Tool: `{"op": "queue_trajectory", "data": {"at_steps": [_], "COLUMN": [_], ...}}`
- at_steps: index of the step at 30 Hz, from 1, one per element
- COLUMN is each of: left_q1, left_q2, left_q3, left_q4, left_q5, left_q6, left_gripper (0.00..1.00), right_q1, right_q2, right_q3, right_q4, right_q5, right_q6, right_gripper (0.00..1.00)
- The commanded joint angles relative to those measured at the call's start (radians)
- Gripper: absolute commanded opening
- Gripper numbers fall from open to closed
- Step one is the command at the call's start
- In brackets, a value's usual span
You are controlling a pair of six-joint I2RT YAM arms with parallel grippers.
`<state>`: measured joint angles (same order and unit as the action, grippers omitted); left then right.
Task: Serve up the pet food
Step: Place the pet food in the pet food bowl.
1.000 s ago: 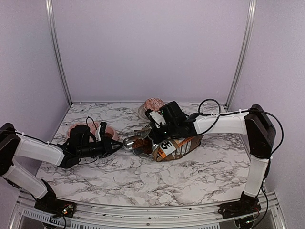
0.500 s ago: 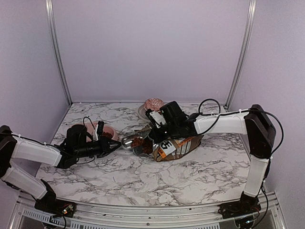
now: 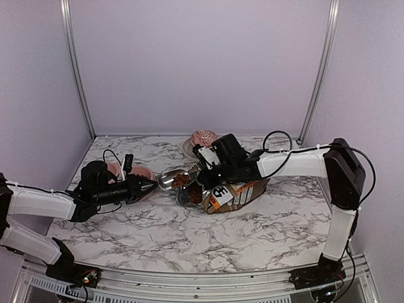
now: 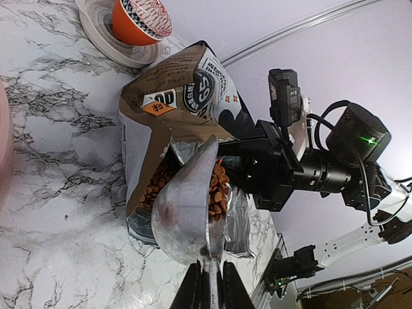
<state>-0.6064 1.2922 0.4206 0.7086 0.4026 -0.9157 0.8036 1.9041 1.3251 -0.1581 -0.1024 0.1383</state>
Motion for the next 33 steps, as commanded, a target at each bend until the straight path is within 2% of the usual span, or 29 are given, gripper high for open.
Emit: {"op": "queue_trajectory", "data": {"at_steps": [1, 16, 27, 33], "left_q1": [0.022, 0.15, 0.327, 0.457], "left_q2": [-0.047, -0.153, -0.295, -0.384], "left_q3": [-0.023, -0.124, -0.227, -0.269], "left_q4": [0.06, 0.127, 0.117, 0.041], "left_q5": [0.03, 0.046, 0.043, 0.02], "left_q6": [-0.021, -0.092, -0.142, -0.15], "left_gripper": [0.0, 0.0, 0.0, 0.0], "right_q1": [-0.03, -0.03, -0.03, -0.031], "right_q2": [-0.023, -0.025, -0.026, -0.033], "right_q3": [0.011, 0.007, 0.003, 0.004], "right_q4": [-0.026, -0.028, -0.03, -0.04], "right_q5": [0.043, 0.041, 0.038, 0.049], "right_q6": [0.001, 0.004, 0.008, 0.009], "right_gripper": [0.0, 0.0, 0.0, 0.0]}}
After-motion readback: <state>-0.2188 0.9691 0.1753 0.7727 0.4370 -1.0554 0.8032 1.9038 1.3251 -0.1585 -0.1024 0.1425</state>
